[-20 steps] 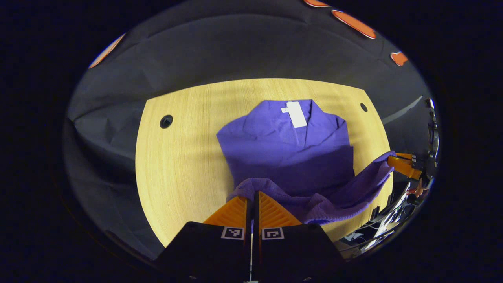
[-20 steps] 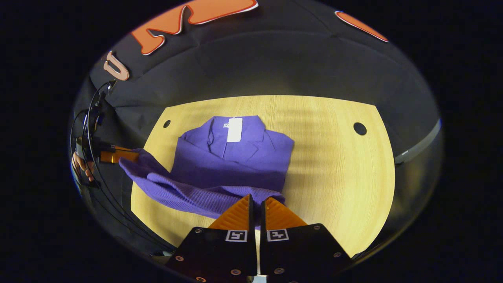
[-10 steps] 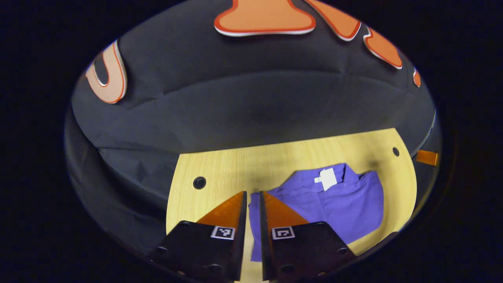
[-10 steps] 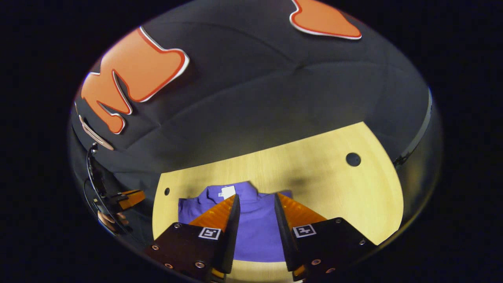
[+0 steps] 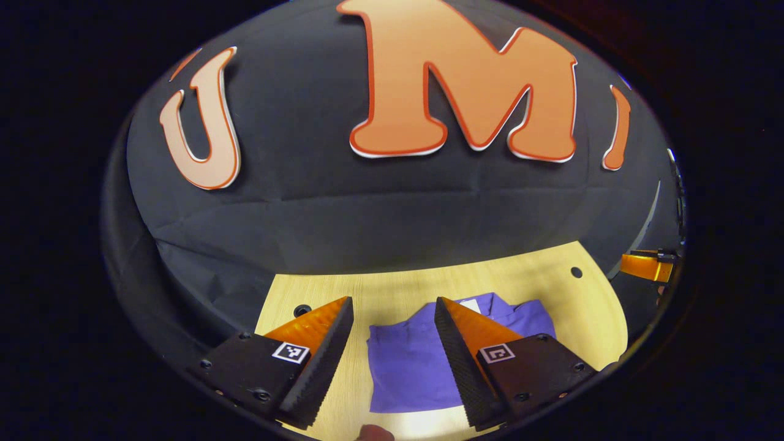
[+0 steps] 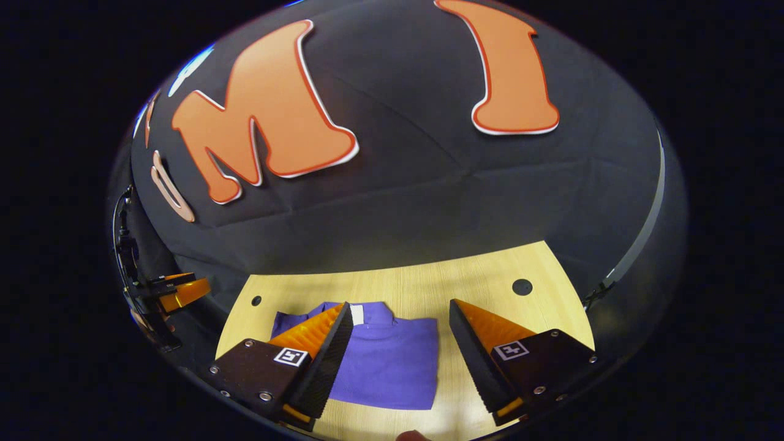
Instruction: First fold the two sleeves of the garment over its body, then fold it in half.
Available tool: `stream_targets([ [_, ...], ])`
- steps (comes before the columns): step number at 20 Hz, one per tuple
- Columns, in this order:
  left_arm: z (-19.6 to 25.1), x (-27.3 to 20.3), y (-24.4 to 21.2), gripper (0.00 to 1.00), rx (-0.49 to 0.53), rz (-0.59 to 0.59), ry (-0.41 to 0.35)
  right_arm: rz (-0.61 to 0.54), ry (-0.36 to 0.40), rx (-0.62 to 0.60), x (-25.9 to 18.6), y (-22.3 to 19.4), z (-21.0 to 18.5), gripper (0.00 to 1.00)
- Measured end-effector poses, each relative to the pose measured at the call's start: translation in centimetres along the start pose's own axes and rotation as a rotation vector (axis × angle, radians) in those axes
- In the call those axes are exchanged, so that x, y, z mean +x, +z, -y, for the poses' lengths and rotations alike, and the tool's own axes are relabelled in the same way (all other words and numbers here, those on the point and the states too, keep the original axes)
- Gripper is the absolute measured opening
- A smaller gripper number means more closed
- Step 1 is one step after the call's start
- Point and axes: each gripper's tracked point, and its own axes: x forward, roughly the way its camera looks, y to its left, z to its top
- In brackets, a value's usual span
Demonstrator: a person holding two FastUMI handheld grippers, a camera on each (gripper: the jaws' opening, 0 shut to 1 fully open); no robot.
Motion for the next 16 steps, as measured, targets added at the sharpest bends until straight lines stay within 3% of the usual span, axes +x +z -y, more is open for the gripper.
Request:
stream_targets([
  [6,0.5,-8.0,2.9,0.87,-0.008,0.215,0.011,0.212,-0.023,-0.063,-6.7,3.6,-1.8,0.95],
  [10,2.0,-12.7,2.8,0.93,-0.047,0.278,-0.044,0.317,-0.031,-0.085,-11.3,4.9,-3.0,0.95],
  [12,2.0,-14.6,3.1,0.93,-0.034,0.324,-0.042,0.358,-0.016,-0.106,-13.0,5.0,-4.0,0.95],
  [13,2.2,-15.6,3.2,0.93,-0.023,0.347,-0.036,0.381,-0.012,-0.116,-13.9,4.9,-4.5,1.00],
  [16,2.8,-17.8,3.0,0.93,-0.011,0.405,-0.031,0.442,-0.019,-0.152,-15.5,4.9,-5.8,0.95],
])
